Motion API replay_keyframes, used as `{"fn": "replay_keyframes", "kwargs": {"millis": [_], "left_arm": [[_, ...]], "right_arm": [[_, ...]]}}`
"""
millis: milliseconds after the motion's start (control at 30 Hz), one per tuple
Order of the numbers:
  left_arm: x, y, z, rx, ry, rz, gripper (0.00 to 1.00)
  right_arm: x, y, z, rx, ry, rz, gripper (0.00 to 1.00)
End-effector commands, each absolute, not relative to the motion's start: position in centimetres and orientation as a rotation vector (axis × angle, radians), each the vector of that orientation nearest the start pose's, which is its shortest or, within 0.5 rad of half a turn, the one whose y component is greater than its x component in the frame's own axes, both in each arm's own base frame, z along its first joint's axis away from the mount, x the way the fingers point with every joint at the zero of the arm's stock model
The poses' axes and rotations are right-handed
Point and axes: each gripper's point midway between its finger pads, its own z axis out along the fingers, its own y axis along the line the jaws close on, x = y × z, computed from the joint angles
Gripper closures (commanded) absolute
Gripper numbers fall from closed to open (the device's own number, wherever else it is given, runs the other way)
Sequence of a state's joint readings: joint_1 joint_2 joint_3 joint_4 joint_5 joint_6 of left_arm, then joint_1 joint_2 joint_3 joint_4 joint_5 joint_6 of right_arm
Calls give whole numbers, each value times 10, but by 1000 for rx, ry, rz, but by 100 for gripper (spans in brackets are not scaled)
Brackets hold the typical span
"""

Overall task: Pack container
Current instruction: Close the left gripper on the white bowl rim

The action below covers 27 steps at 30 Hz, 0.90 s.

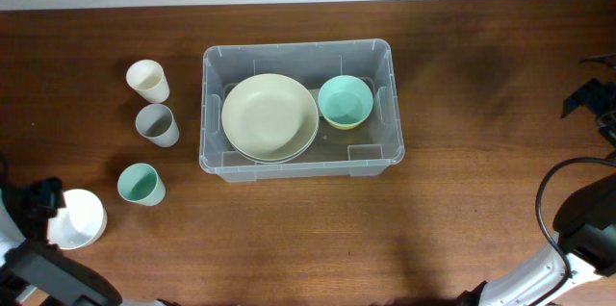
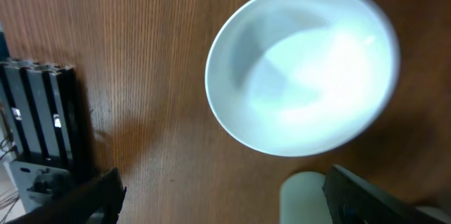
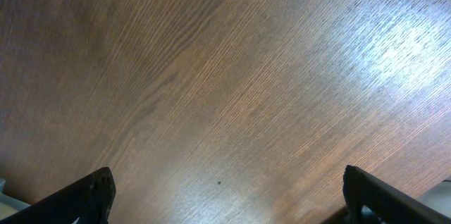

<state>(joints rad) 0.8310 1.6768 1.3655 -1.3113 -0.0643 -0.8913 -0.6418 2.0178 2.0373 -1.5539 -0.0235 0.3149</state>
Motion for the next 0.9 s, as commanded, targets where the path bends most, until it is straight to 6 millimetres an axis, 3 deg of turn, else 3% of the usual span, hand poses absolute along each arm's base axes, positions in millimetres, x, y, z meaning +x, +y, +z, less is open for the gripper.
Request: {"fn": "replay_keyframes", "kwargs": {"millis": [0,867], "left_arm": [[174,211,100,-2488,2032,128,7],[176,217,35,-2421,1966,134,7]], "right_arm": [[310,-229,179,1427,2730,8,1],[310,-229,179,1427,2730,8,1]]}}
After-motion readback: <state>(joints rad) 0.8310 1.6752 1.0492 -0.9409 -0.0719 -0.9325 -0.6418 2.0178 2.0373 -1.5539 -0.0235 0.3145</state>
